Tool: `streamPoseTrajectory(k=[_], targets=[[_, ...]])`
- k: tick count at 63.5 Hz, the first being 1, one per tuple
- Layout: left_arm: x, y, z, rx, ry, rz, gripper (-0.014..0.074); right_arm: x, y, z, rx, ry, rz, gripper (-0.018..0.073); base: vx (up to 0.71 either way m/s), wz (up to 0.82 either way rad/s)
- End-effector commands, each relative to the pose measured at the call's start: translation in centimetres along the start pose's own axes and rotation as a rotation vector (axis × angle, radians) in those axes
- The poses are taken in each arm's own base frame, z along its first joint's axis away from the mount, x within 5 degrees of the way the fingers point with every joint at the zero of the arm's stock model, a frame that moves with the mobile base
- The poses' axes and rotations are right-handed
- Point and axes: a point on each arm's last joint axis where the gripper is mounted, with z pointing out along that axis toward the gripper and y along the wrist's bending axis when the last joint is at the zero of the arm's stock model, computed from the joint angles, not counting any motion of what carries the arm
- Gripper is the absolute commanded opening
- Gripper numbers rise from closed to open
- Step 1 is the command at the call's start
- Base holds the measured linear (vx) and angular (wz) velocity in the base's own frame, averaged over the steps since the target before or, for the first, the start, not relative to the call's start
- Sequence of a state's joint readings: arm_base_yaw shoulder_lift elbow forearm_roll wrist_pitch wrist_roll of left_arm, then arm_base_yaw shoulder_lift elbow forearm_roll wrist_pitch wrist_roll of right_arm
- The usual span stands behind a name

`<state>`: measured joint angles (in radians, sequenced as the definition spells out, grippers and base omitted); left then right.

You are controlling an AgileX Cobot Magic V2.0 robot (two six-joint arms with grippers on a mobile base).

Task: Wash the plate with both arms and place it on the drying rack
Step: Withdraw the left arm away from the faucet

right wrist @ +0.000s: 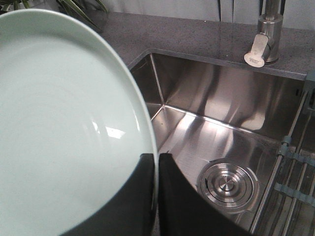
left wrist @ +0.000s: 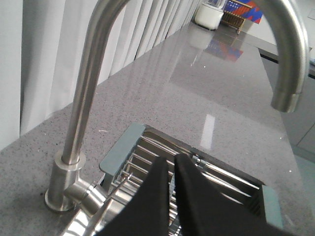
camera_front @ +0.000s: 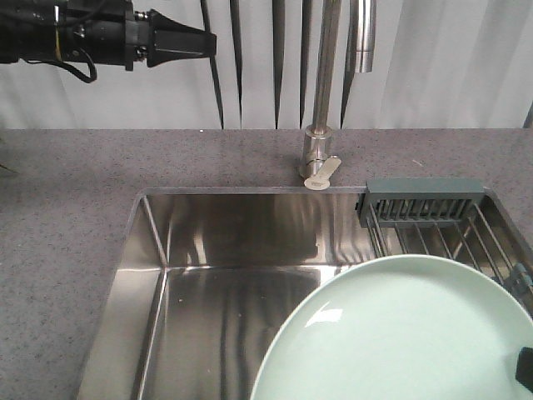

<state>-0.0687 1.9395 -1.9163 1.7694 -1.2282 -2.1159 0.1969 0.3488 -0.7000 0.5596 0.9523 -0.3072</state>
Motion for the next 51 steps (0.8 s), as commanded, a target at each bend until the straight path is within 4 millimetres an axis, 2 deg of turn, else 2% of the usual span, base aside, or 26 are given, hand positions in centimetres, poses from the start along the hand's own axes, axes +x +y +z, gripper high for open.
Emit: streamPoseTrajectory(k=[1,32,44,51], targets=[[-2.1,-5.0,-2.1,0.098,0.03,0.09,-0.0009,-1.2,0.1,-0.2,0.001,-0.083,0.009,-0.0001,0.0,0.0],[-4.5,-9.7,-5.3,0.061,-0.023,0.206,-0.0008,-1.2,0.1,-0.2,0.001,-0.083,0.009,-0.0001,0.0,0.0],[-4.5,-10.8,-5.7,0.061,-0.027,0.218,-0.0008,-1.2,0.1,-0.2,0.001,-0.083,0.009,-0.0001,0.0,0.0],[-3.9,-11.3,-5.9,0.062,-0.019,0.195,-0.0008,-1.2,0.1,-0.2,0.001,-0.083,0.009,-0.0001,0.0,0.0]])
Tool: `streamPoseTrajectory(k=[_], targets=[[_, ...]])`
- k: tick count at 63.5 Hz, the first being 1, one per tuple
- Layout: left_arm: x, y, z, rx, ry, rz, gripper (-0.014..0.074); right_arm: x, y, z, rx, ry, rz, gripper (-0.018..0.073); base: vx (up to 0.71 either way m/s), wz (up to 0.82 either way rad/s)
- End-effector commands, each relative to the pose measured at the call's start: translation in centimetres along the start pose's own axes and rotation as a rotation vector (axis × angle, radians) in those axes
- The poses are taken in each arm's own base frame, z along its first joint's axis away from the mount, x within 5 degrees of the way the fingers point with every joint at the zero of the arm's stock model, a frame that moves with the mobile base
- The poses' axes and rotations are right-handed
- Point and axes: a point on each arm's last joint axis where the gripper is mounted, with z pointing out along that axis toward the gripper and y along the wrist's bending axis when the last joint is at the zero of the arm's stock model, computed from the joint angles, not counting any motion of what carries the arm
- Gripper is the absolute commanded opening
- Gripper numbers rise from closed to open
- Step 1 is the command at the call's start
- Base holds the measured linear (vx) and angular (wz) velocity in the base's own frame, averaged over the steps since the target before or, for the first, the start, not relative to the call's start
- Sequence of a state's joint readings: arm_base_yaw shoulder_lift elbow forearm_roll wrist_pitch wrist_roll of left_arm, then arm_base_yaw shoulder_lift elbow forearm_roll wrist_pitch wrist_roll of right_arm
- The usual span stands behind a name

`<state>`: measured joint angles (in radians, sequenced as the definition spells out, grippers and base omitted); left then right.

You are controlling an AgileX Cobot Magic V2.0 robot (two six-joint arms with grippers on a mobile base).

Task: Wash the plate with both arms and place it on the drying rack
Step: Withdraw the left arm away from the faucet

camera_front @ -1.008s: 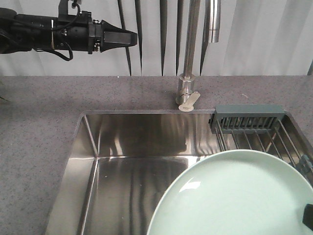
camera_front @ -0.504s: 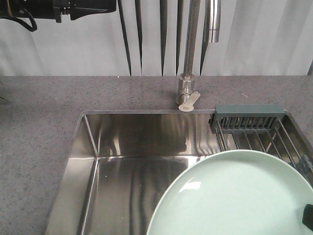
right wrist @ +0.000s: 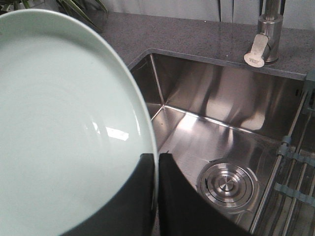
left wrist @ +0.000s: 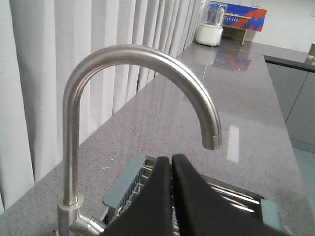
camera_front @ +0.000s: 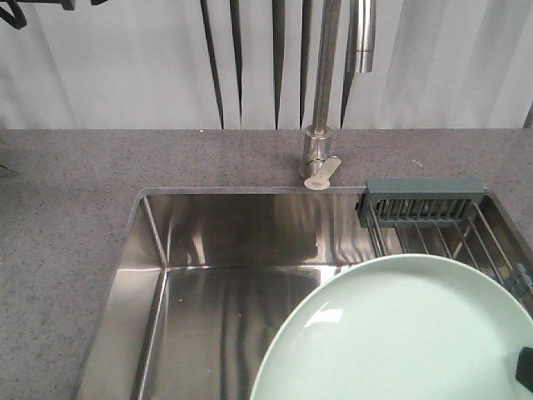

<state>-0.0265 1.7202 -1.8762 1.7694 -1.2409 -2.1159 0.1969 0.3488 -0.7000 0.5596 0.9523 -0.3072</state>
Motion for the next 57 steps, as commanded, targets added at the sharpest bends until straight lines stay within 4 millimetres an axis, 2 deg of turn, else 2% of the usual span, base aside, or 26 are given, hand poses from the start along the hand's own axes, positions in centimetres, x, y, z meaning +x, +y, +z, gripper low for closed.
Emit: streamPoseTrajectory(k=[1,12,26,44,57], targets=[[-0.5,-3.6,-1.2,0.096,0.05,0.026,-0.0008,-1.2,0.1,-0.2,0.001,-0.083,0.009,-0.0001,0.0,0.0],[1.5,-5.0,-1.7,0.101,0.071,0.013,-0.0008,-1.2,0.1,-0.2,0.001,-0.083,0.01,-0.0001,0.0,0.0],[4.9,-7.8,-2.9,0.108,0.101,-0.022,-0.0008,-1.2,0.1,-0.2,0.001,-0.083,0.01,-0.0001,0.0,0.0],[9.3,-13.5,-5.1,0.105,0.112,-0.028,-0.0008,-1.2,0.3,-0.2,-0.016,-0.078,0.02,-0.0001,0.0,0.0],[11.0,-17.1,-6.7,0.065,0.08,0.049,-0.0008,-1.4,0.4,-0.3,-0.03,-0.102,0.08,-0.0001,0.0,0.0]])
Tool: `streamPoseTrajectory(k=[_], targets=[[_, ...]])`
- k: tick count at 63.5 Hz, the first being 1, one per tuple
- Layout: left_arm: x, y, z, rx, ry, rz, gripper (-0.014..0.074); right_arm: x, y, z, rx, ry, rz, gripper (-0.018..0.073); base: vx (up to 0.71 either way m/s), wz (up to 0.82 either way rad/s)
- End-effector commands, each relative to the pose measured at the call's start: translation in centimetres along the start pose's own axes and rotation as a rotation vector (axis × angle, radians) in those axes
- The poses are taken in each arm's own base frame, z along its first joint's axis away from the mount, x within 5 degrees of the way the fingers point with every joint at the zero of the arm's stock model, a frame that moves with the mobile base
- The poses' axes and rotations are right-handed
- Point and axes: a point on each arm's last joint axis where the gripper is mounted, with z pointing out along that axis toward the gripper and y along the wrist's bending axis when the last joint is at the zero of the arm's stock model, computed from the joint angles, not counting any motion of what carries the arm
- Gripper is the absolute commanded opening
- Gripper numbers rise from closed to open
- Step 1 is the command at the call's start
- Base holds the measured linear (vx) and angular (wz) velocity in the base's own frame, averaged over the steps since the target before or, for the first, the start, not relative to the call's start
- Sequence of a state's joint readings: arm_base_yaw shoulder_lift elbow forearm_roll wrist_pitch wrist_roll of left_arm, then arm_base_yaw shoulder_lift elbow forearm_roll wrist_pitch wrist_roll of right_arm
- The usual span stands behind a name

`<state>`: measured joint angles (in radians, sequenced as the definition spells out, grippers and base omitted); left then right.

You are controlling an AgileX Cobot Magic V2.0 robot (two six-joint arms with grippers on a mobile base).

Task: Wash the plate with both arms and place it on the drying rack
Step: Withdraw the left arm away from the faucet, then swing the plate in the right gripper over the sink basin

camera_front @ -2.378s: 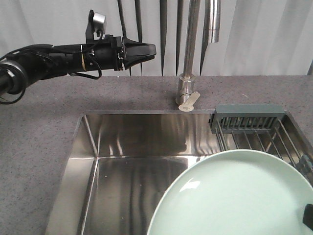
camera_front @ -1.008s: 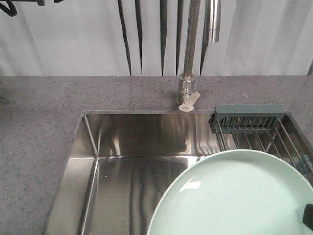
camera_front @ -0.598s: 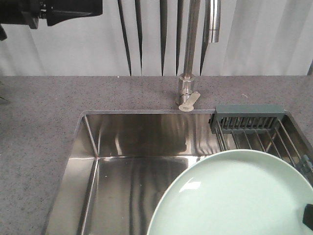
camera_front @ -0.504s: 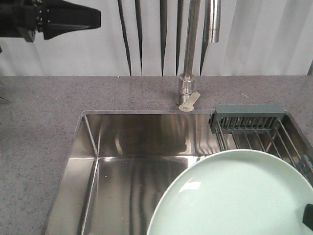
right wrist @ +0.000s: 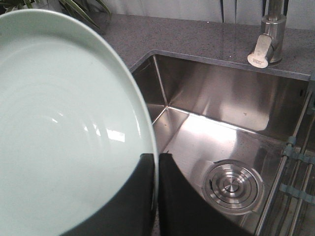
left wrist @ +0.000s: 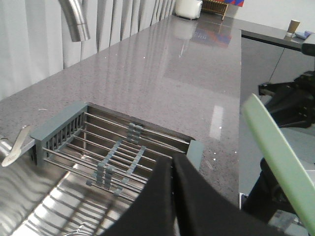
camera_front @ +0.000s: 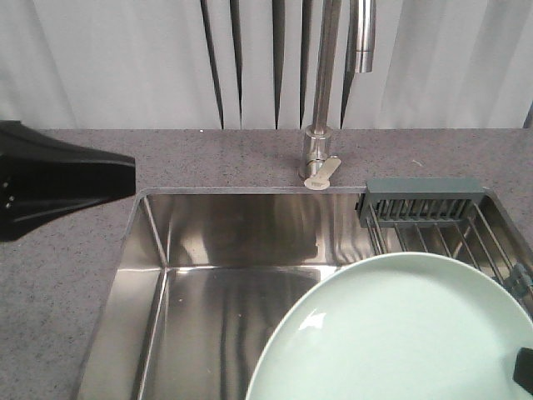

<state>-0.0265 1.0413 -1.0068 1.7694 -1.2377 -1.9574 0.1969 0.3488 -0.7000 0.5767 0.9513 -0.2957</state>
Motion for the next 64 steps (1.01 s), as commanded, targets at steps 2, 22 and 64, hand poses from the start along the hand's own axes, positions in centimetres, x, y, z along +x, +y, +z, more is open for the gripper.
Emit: streamPoseTrajectory(k=[2,22,64], targets=[[0.4,-2.9,-1.0,0.047,0.003,0.078,-0.0008,-1.4,0.3,-0.2,-0.019,-0.098,0.061,-0.0001,0.0,0.0],[0.7,-5.5,-2.3,-0.05,-0.071,0.166,-0.0007,-4.3,-2.3,0.7,0.235,-0.052,0.038,-0.0001,0.0,0.0],[0.6,-7.0,-3.0,-0.065,-0.098,0.213,-0.0007,-6.4,-9.4,17.0,0.153,0.327,0.076,-0.0001,0.0,0.0]])
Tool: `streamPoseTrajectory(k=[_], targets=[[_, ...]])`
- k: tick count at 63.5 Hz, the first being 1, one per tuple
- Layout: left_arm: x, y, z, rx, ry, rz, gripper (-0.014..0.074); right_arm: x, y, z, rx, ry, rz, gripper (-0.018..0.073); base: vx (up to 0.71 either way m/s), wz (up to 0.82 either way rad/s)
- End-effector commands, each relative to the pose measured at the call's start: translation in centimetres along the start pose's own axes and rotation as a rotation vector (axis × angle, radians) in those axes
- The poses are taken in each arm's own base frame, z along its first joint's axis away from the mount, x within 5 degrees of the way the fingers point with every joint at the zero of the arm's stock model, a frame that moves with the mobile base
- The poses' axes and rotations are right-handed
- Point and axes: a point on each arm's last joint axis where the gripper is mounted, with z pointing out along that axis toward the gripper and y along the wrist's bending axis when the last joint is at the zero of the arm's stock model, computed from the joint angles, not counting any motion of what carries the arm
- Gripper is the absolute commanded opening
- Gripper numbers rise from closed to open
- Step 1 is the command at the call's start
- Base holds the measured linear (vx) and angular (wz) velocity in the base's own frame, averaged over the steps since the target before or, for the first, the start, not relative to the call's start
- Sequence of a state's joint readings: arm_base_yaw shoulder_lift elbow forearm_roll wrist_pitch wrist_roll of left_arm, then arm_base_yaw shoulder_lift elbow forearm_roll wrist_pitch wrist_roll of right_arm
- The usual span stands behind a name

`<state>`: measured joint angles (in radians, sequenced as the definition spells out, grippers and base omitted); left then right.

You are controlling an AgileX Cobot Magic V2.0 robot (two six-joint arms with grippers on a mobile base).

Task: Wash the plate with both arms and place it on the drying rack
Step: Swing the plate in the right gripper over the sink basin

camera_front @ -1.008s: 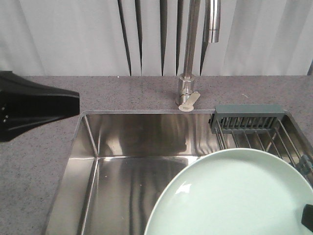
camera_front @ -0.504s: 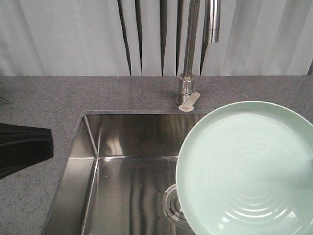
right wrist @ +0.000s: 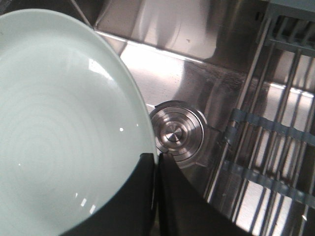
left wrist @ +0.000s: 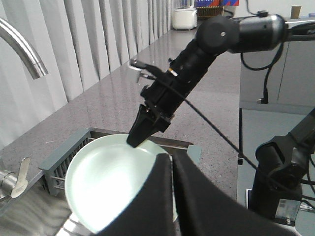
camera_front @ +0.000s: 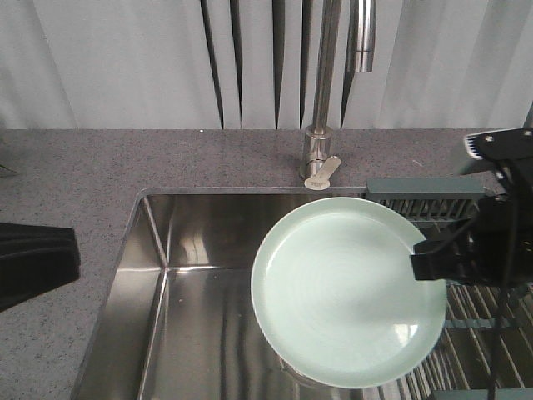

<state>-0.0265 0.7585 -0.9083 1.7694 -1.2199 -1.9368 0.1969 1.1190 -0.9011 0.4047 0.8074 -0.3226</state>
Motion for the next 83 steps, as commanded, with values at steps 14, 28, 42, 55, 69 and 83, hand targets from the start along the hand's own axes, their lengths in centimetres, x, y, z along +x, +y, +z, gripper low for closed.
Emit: streamPoseTrajectory(k=[14,28,42,55,69,83], targets=[[-0.7,0.2,-0.1,-0.039,-0.019,0.023,-0.0006,-5.4,-1.3,5.3,-0.053,-0.141,0.04,-0.0001,0.0,0.0],[-0.7,0.2,-0.1,-0.038,-0.018,0.023,-0.0006,-8.1,-3.8,5.1,0.01,-0.202,0.091,-0.0001,0.0,0.0],[-0.7,0.2,-0.1,-0.038,-0.018,0.023,-0.0007,-6.0,-6.9,2.6,0.071,-0.052,0.094,-0.0001,0.0,0.0],[-0.7,0.2,-0.1,-0.036,-0.018,0.023,-0.0007,-4.0,-3.3,1.6,-0.081,-0.018,0.101,-0.0001,0.0,0.0],[-0.7,0.2,-0.1,-0.038,-0.018,0.023,-0.0006,-3.9,1.6,4.4,-0.164,-0.069,0.044,-0.0001,0.0,0.0],[-0.7,0.2,-0.1,-0.038,-0.018,0.023,-0.0006,-7.7,1.1,7.6,-0.11,-0.136,0.057,-0.0001,0.0,0.0]])
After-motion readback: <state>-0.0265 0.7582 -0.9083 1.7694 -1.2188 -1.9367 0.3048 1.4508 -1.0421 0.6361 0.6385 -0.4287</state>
